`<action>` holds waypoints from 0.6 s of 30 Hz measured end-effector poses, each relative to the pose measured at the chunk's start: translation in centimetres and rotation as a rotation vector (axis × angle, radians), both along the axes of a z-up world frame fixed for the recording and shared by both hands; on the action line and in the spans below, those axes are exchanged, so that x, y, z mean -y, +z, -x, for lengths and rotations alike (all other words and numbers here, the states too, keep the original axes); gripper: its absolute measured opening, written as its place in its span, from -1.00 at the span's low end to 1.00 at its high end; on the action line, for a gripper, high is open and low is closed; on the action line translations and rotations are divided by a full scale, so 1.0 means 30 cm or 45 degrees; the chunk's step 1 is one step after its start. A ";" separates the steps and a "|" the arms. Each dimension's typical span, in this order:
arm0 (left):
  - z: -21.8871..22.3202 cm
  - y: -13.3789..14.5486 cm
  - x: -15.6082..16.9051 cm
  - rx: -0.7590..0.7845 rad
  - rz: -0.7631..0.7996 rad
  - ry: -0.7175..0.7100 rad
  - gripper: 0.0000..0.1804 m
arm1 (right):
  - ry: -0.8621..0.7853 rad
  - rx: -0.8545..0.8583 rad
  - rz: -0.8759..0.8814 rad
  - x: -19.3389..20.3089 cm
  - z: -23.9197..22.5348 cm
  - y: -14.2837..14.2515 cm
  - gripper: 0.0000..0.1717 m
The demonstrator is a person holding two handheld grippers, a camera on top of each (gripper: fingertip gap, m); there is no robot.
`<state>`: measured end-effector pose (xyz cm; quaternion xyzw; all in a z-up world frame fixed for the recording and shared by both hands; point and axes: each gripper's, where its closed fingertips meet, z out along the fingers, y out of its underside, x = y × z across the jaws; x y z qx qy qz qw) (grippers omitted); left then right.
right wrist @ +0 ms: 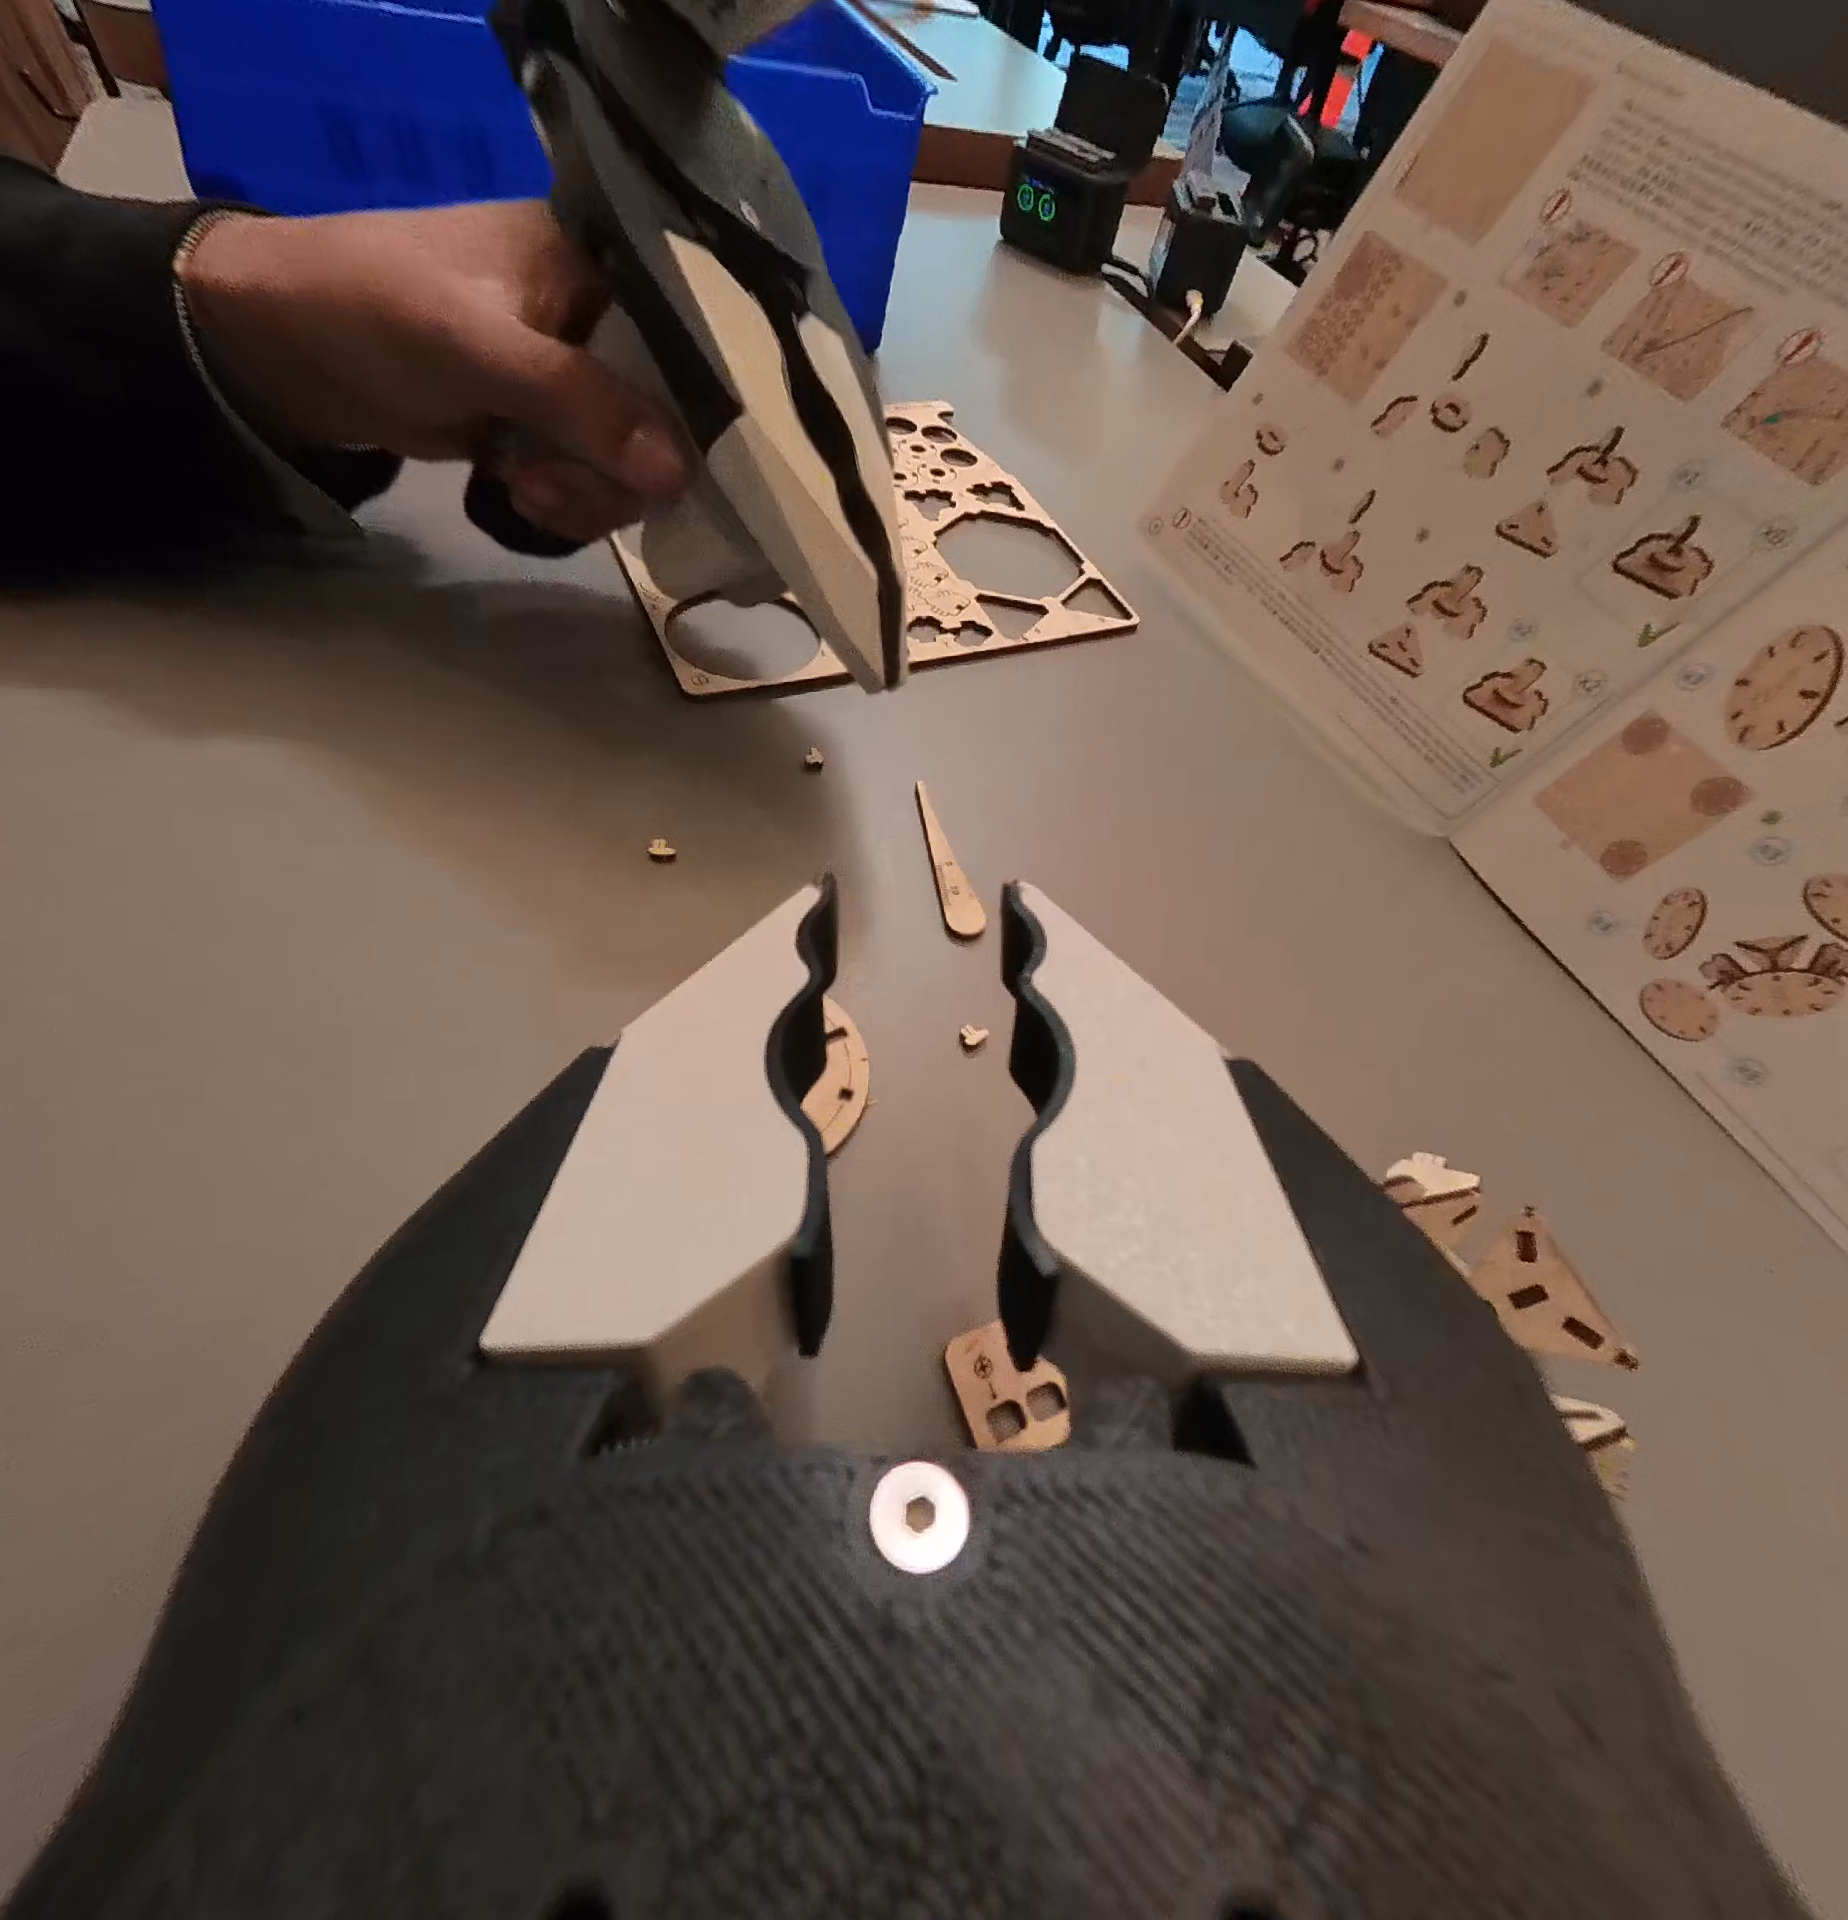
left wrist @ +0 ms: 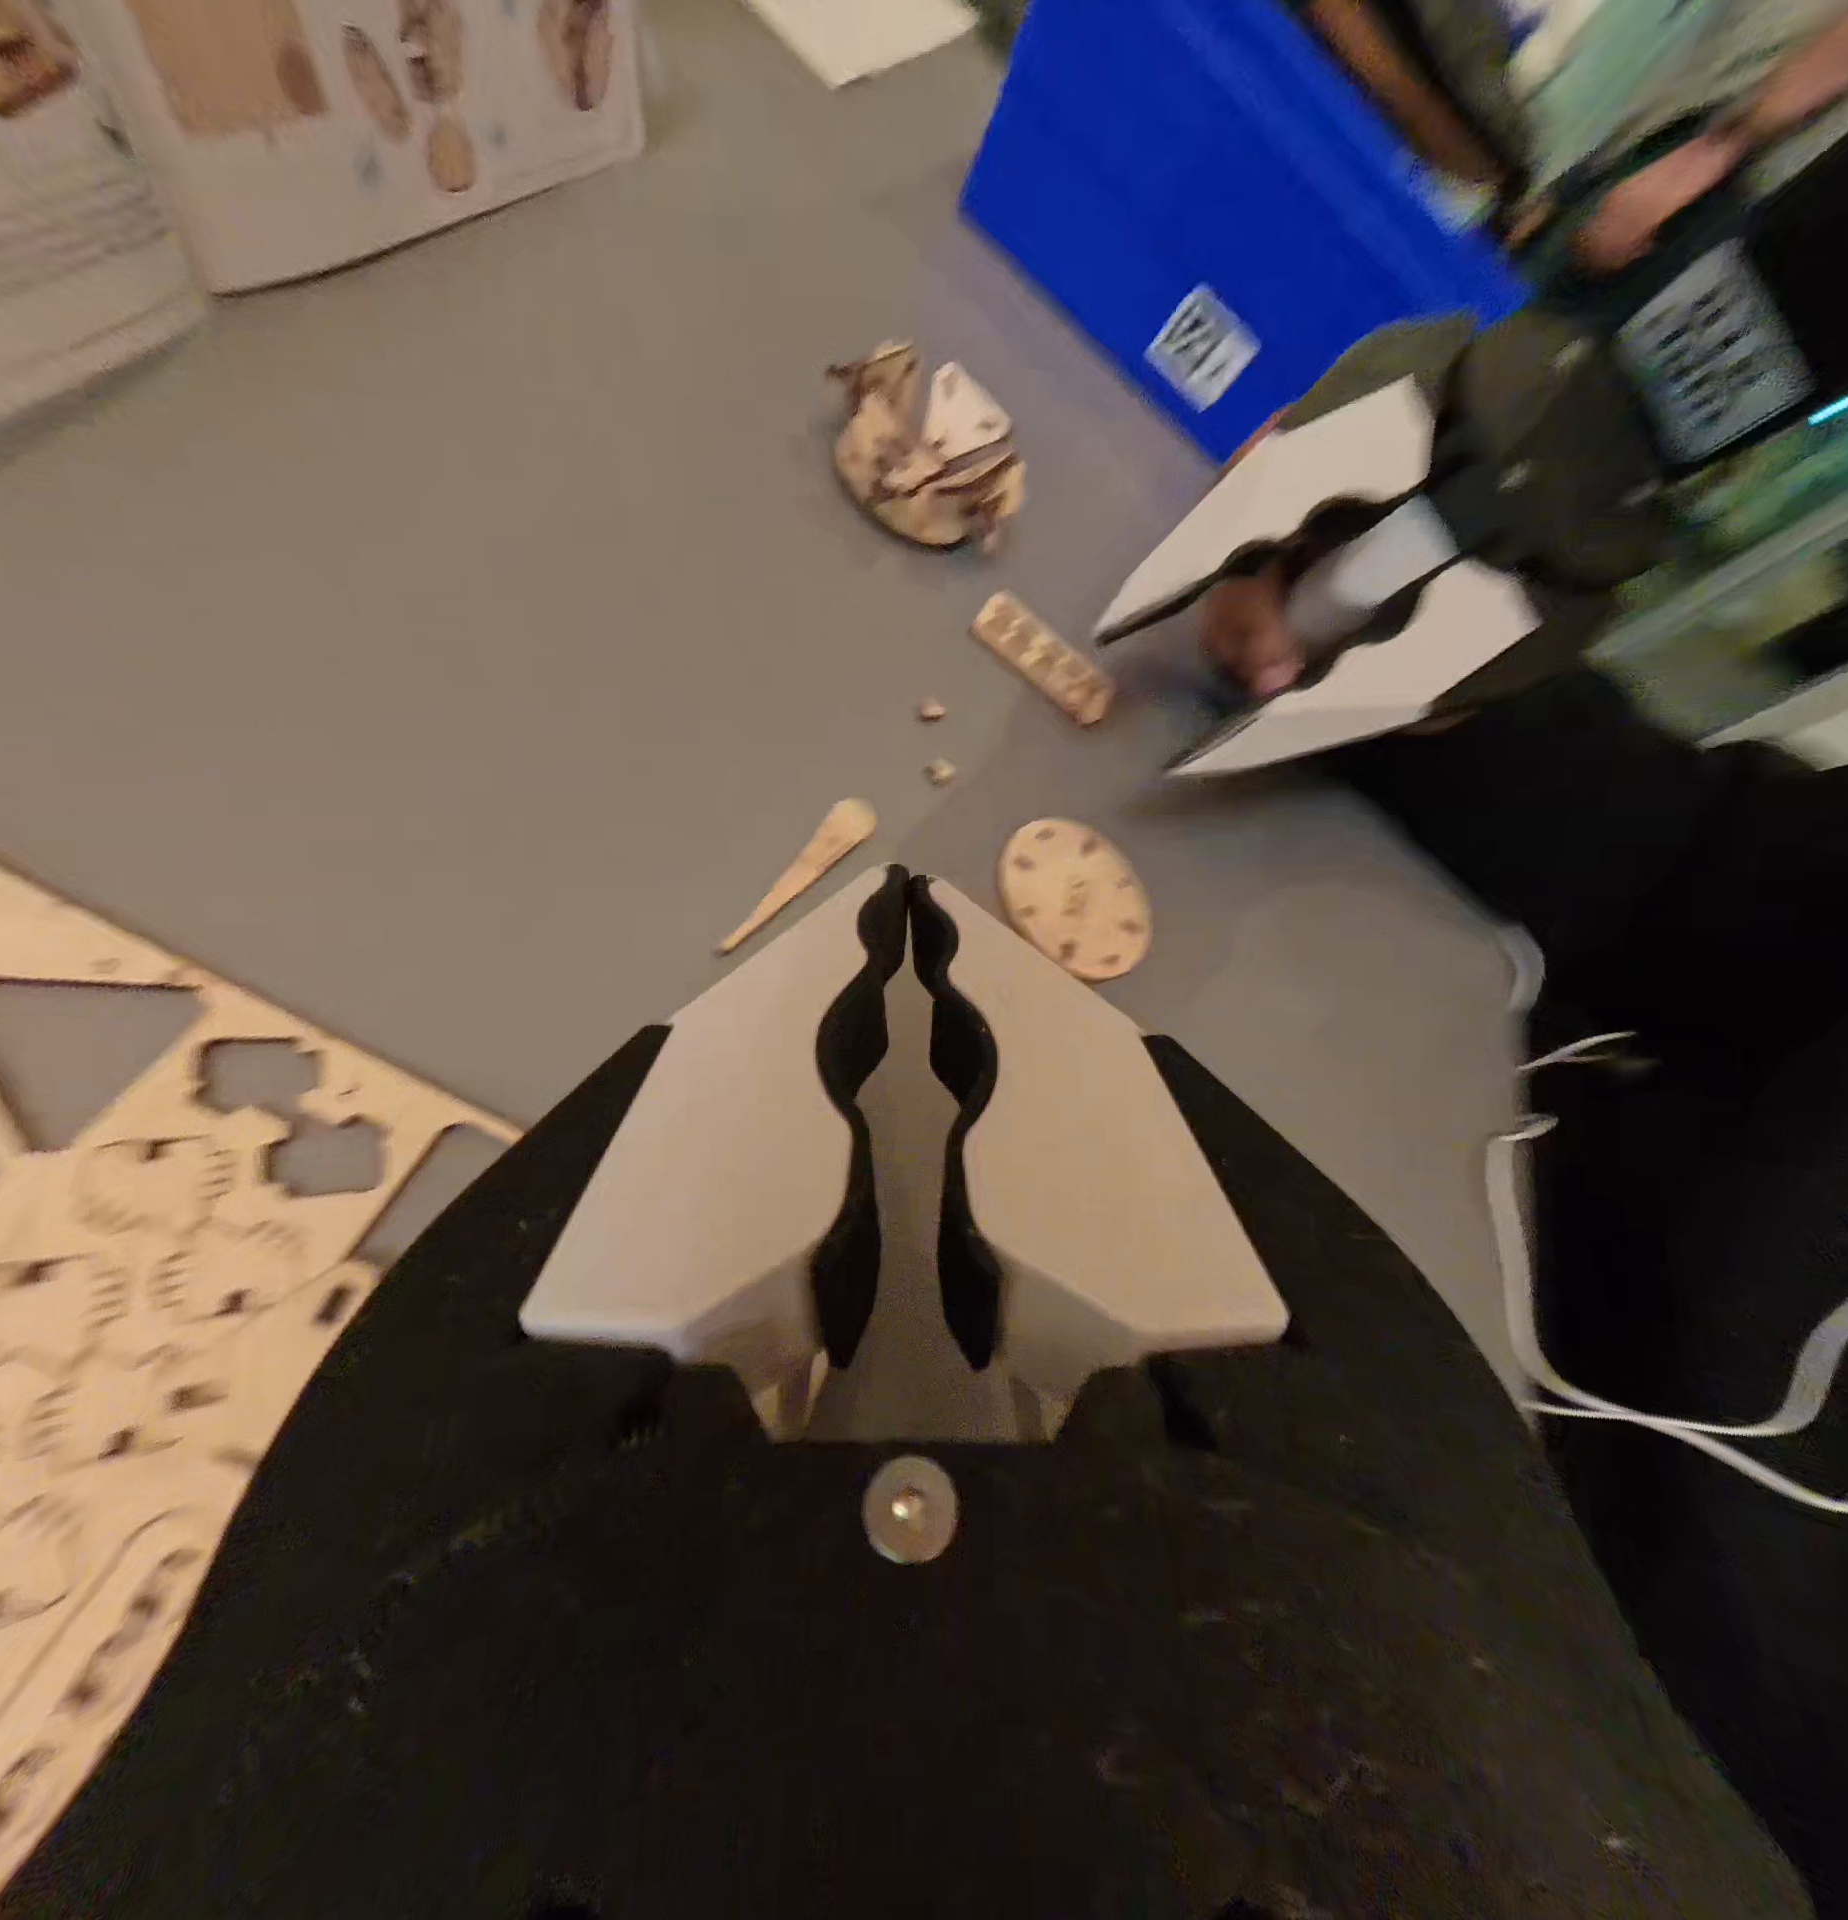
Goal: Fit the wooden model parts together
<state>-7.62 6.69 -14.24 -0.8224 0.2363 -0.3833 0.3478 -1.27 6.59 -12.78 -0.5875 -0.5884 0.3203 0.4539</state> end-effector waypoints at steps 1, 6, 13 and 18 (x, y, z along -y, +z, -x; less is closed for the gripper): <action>0.014 -0.015 -0.005 -0.100 -0.040 0.011 -1.00 | -0.013 0.009 -0.004 -0.004 0.000 -0.005 -0.64; 0.093 -0.097 0.007 -0.576 -0.133 -0.031 -1.00 | -0.113 -0.007 -0.002 -0.051 -0.015 -0.001 -0.63; 0.111 -0.125 0.060 -0.593 -0.040 -0.119 -1.00 | -0.242 -0.083 0.128 -0.128 -0.067 0.019 -0.63; 0.112 -0.071 0.079 -0.384 0.005 -0.128 -0.86 | -0.231 -0.116 0.183 -0.126 -0.067 0.026 -0.63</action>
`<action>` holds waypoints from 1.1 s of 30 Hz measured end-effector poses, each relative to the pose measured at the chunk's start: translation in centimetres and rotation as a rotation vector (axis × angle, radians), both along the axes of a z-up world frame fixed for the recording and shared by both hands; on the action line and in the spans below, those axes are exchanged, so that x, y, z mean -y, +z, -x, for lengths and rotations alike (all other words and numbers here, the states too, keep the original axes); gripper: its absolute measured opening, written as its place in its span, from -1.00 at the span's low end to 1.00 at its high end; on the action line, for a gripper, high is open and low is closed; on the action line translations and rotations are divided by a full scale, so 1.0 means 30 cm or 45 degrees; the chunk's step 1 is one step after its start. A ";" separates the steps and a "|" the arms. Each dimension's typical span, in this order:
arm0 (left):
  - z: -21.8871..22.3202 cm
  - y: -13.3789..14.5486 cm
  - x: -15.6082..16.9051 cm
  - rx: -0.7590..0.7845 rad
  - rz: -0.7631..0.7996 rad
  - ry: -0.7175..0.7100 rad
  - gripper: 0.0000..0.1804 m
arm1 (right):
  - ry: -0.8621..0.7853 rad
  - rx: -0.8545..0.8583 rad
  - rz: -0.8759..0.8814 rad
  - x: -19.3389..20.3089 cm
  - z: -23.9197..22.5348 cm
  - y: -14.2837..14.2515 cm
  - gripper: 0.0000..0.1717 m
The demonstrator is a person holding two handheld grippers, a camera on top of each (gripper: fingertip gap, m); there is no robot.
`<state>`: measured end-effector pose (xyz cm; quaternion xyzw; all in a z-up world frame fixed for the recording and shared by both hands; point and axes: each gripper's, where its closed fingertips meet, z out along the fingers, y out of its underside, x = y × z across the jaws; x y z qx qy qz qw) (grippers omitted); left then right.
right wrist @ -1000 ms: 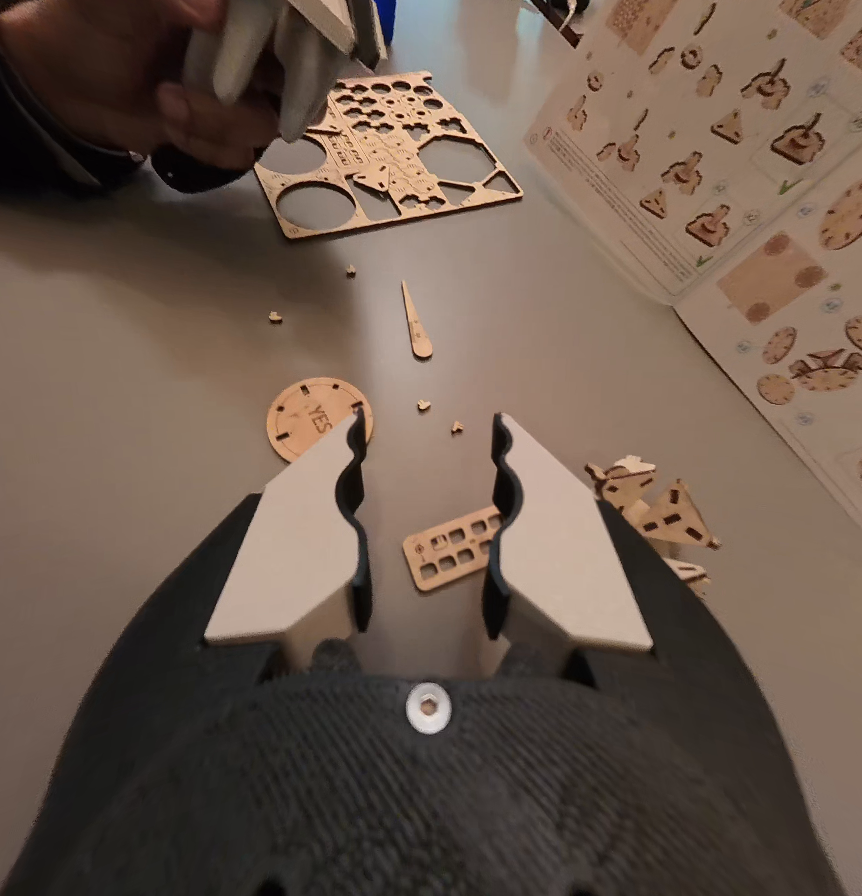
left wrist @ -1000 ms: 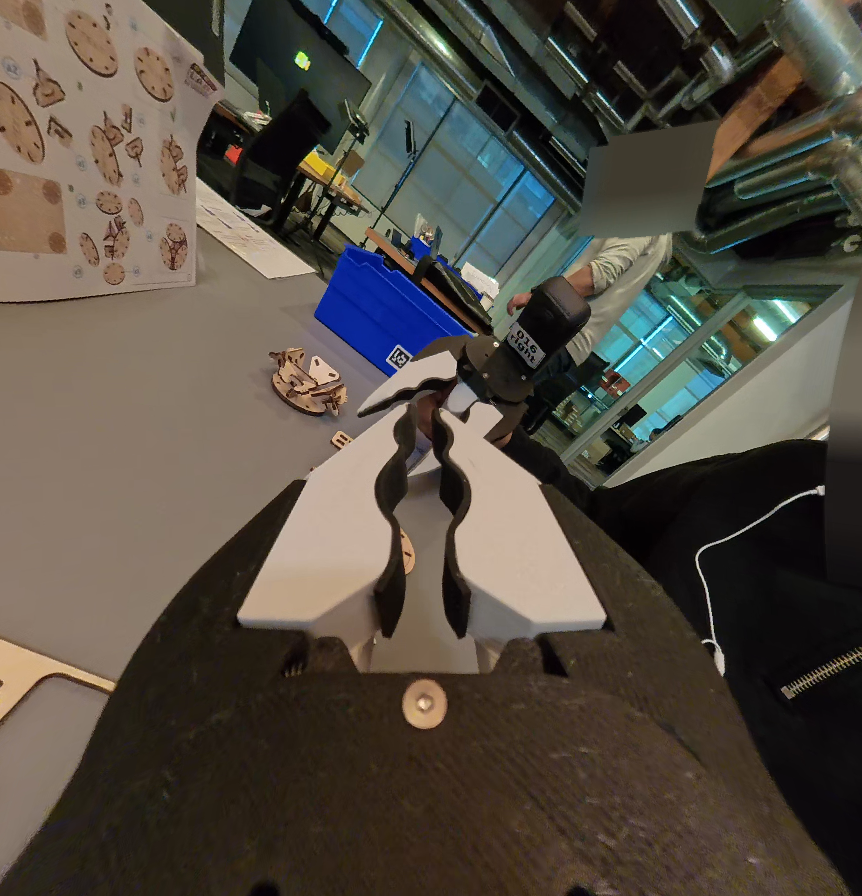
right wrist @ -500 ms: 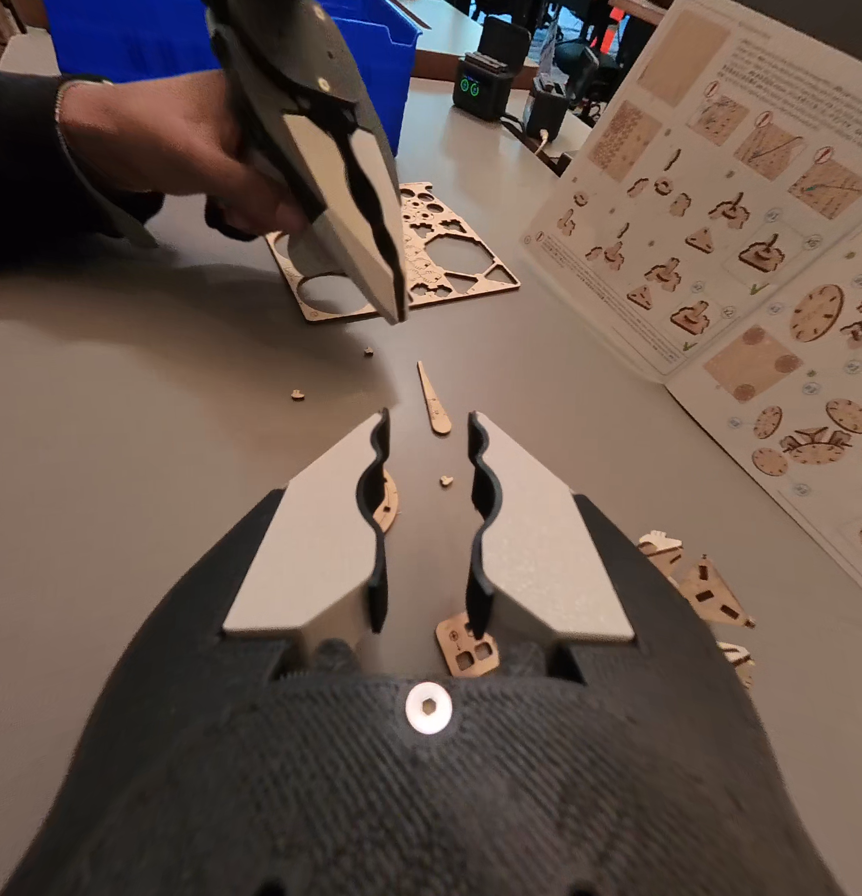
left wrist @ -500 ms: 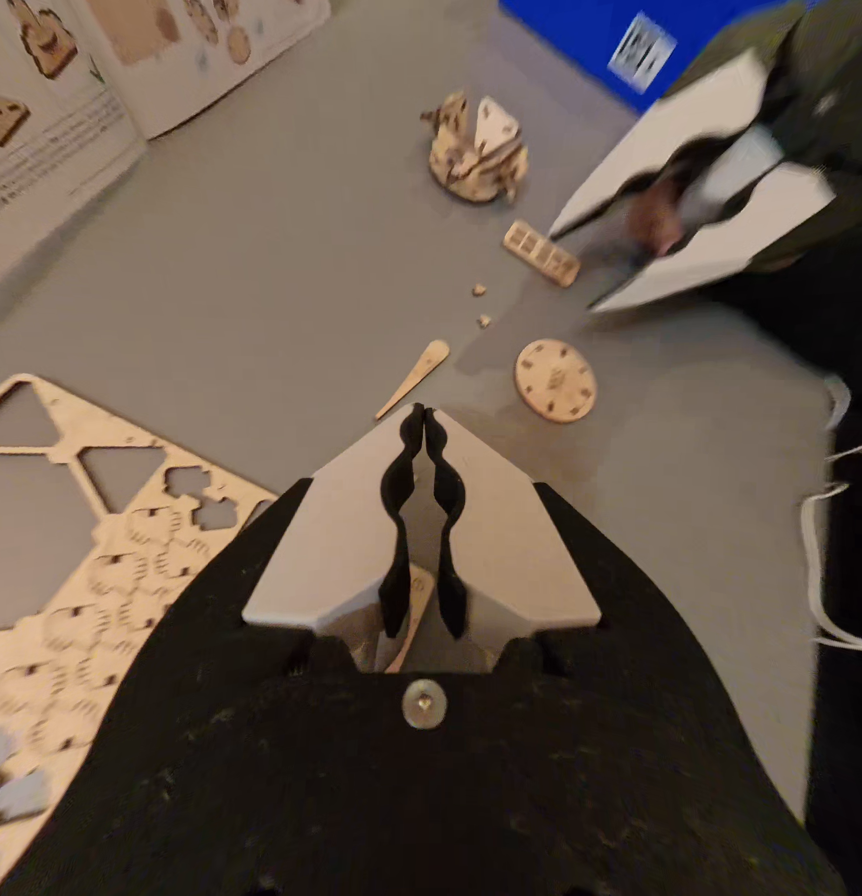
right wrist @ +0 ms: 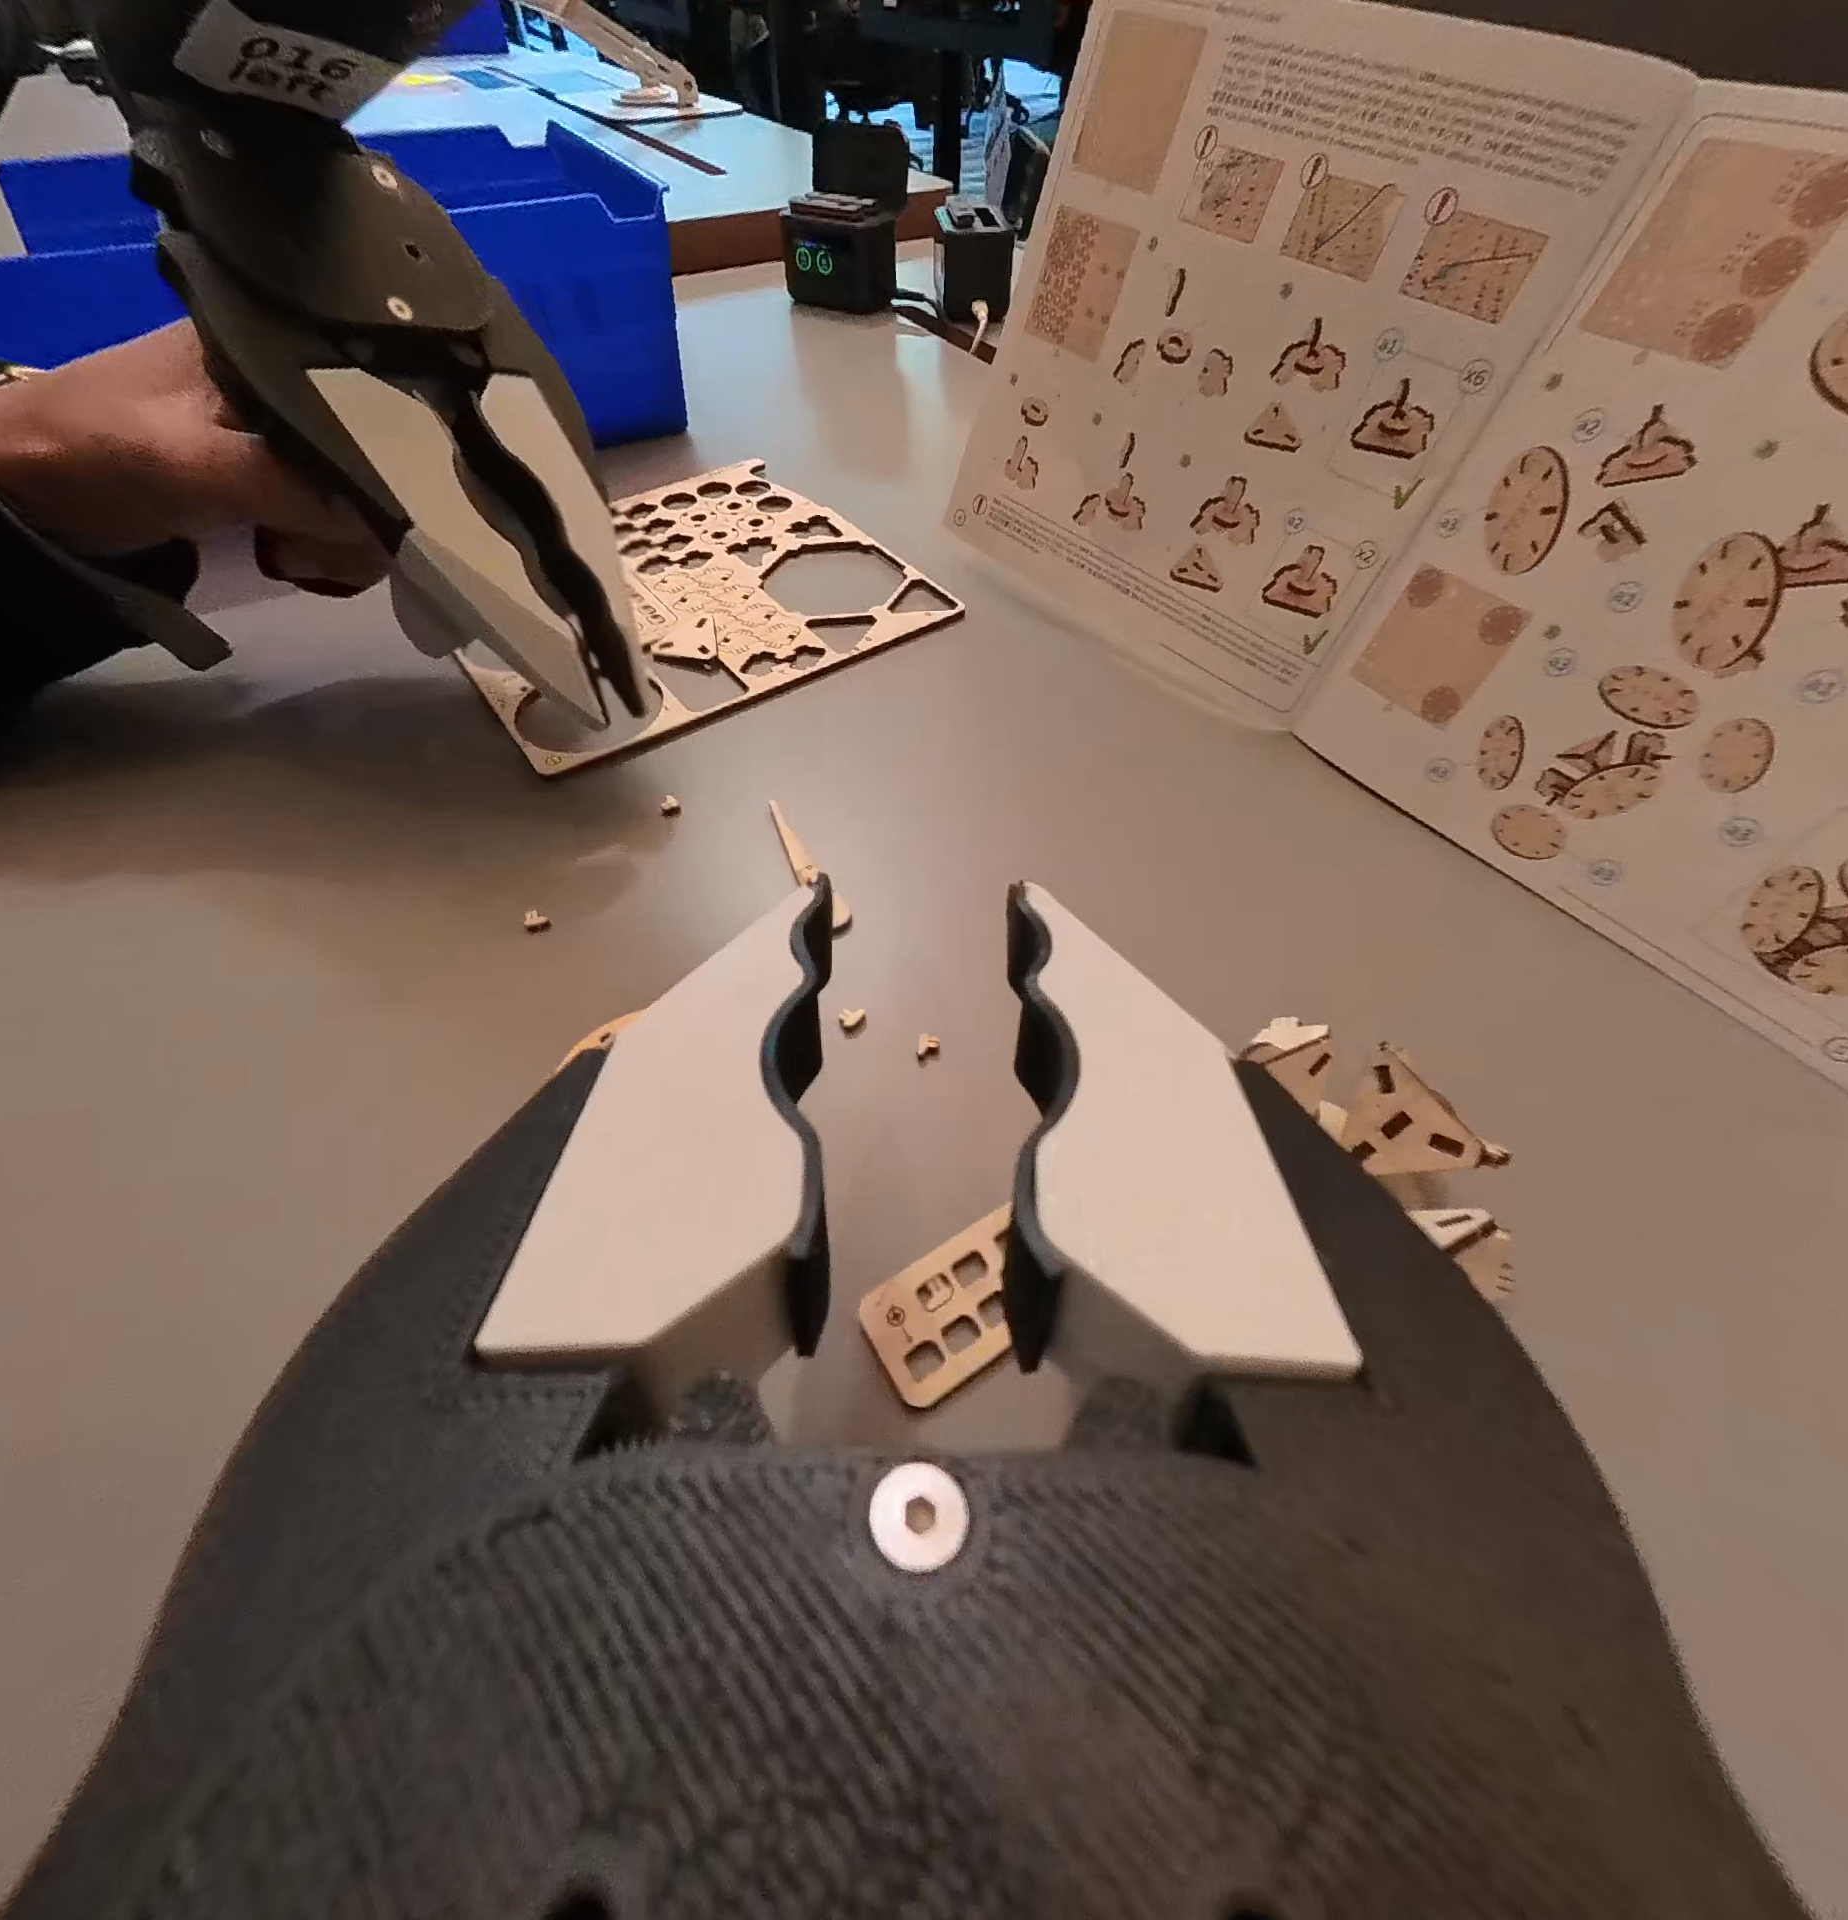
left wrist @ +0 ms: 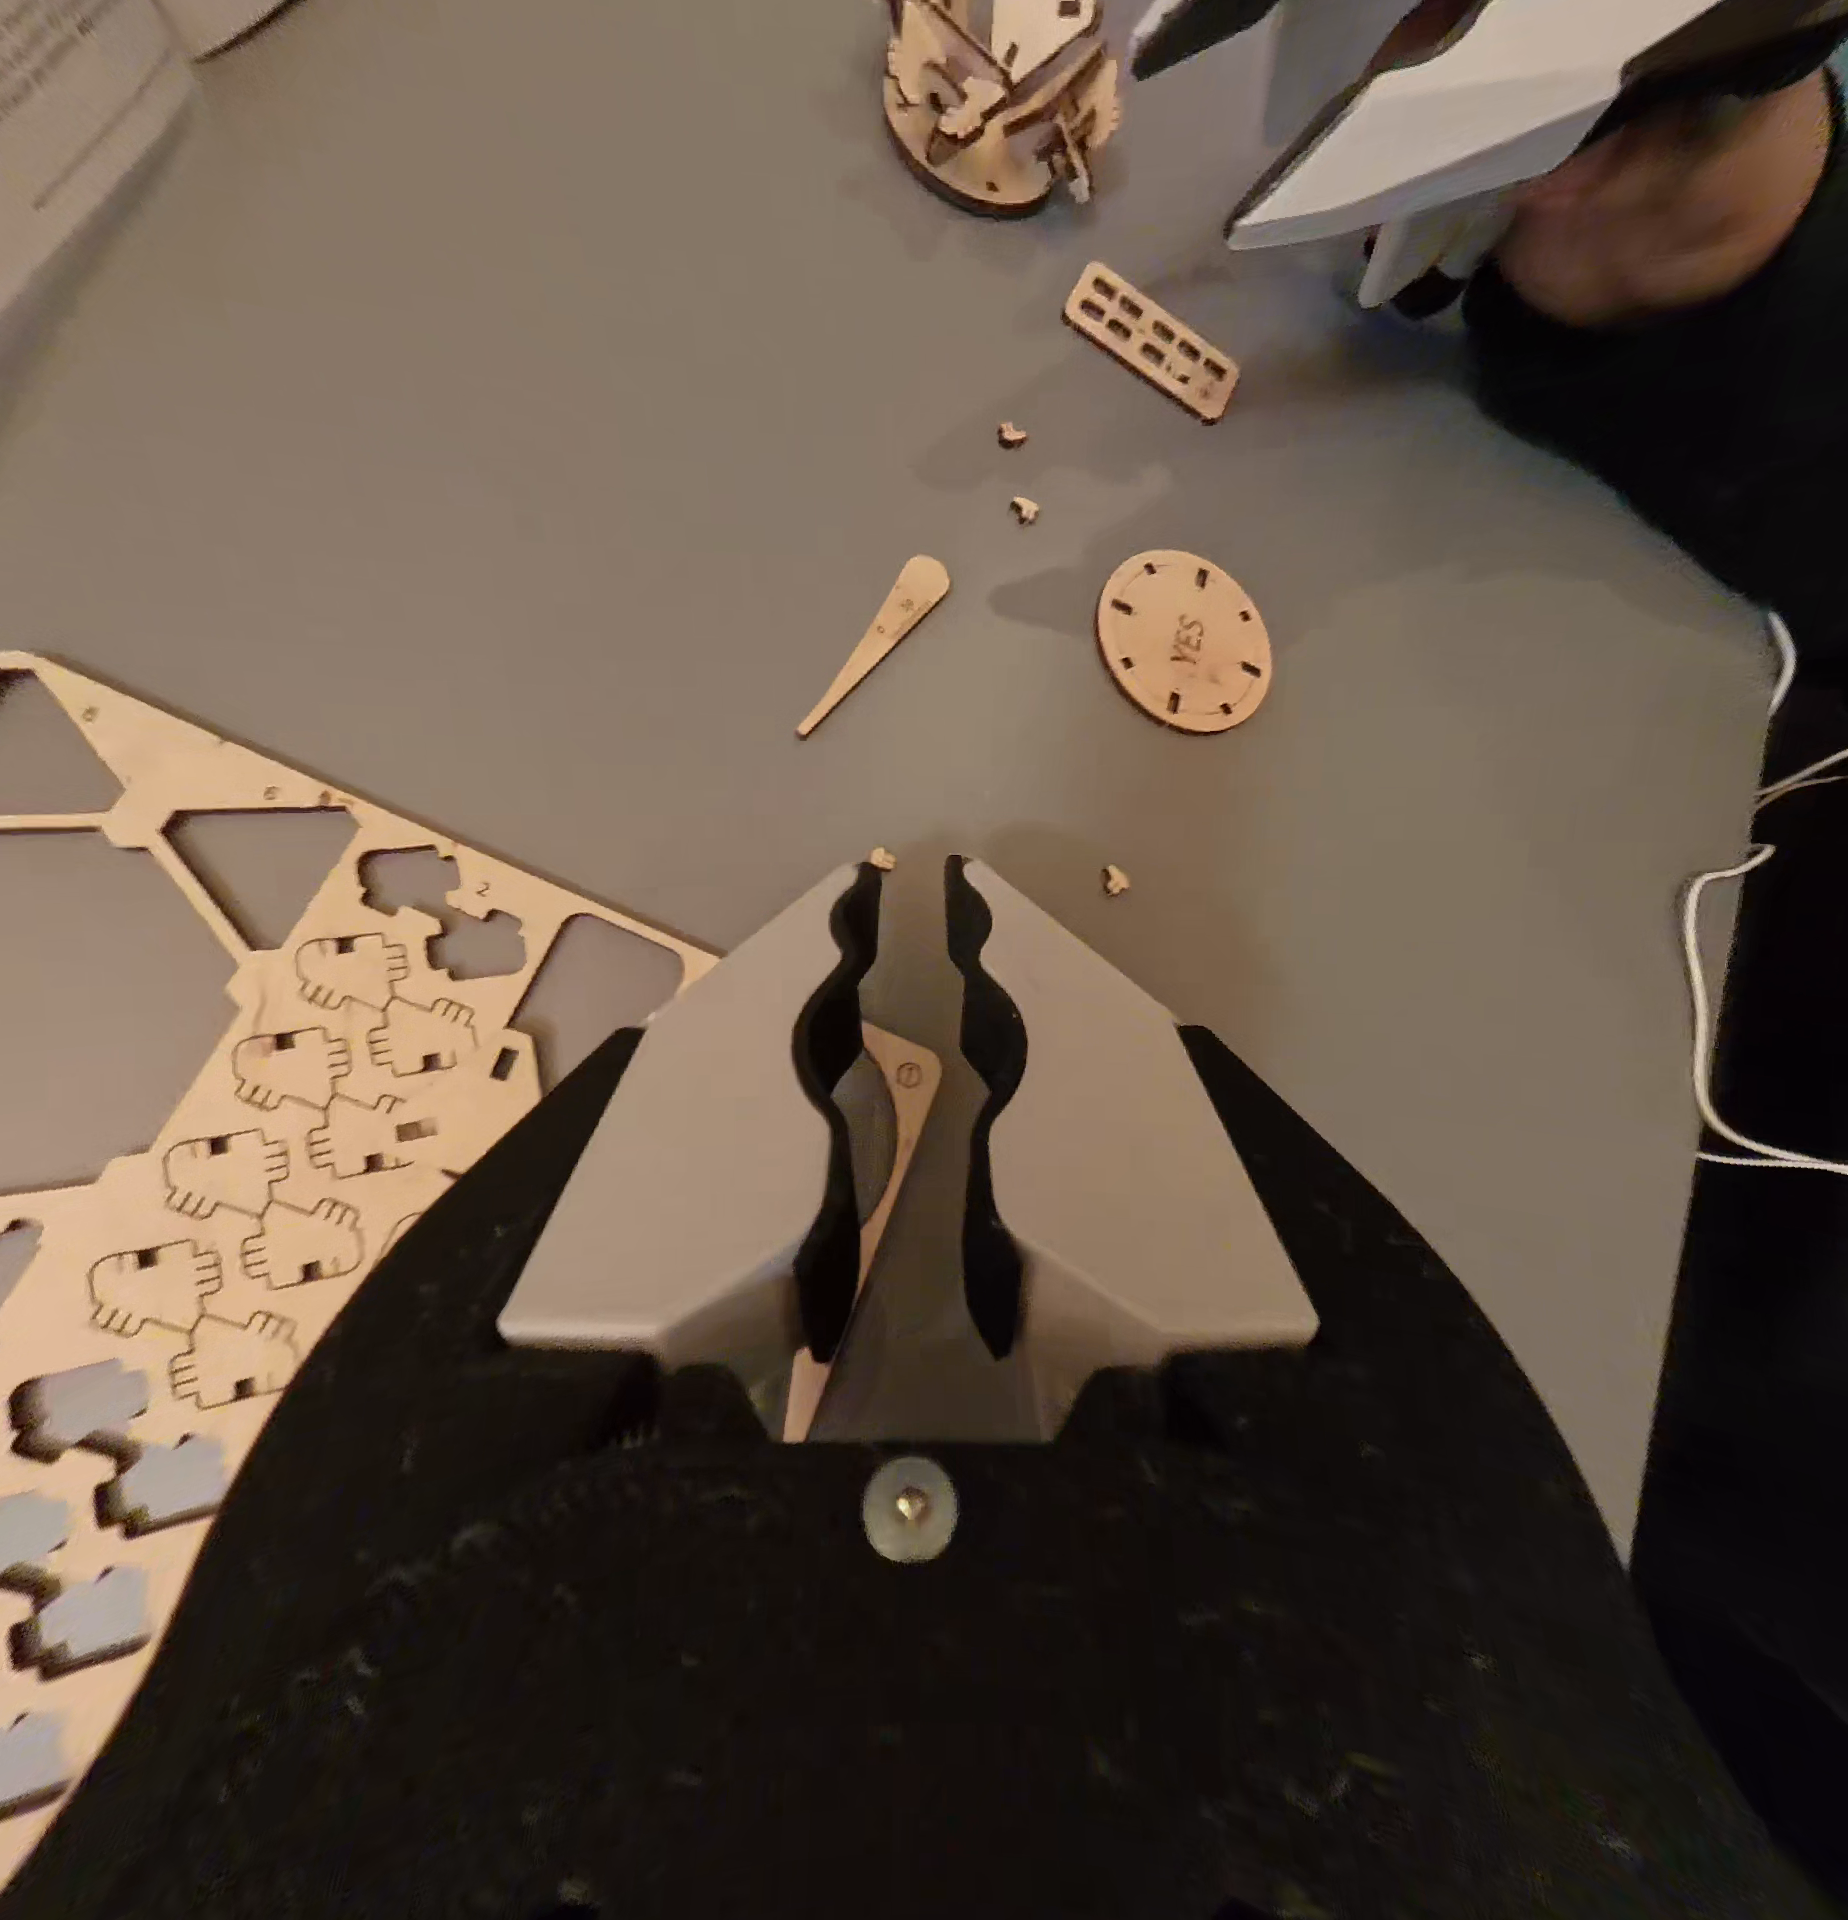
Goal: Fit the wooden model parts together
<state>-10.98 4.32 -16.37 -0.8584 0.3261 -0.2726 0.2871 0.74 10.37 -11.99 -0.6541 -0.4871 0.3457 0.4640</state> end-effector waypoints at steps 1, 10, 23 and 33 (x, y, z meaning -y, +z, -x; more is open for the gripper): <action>0.008 -0.004 -0.004 -0.019 -0.013 0.005 -0.85 | 0.004 0.003 0.001 0.003 0.002 -0.002 -0.63; -0.015 -0.073 -0.012 -0.189 -0.066 -0.024 -0.87 | 0.027 0.025 -0.001 0.016 0.015 -0.014 -0.63; -0.019 -0.098 -0.025 -0.246 -0.090 -0.005 -0.96 | 0.027 0.020 -0.010 0.017 0.015 -0.007 -0.63; -0.105 -0.032 -0.012 -0.118 -0.216 -0.080 -1.00 | 0.048 0.025 0.001 0.026 0.022 -0.015 -0.63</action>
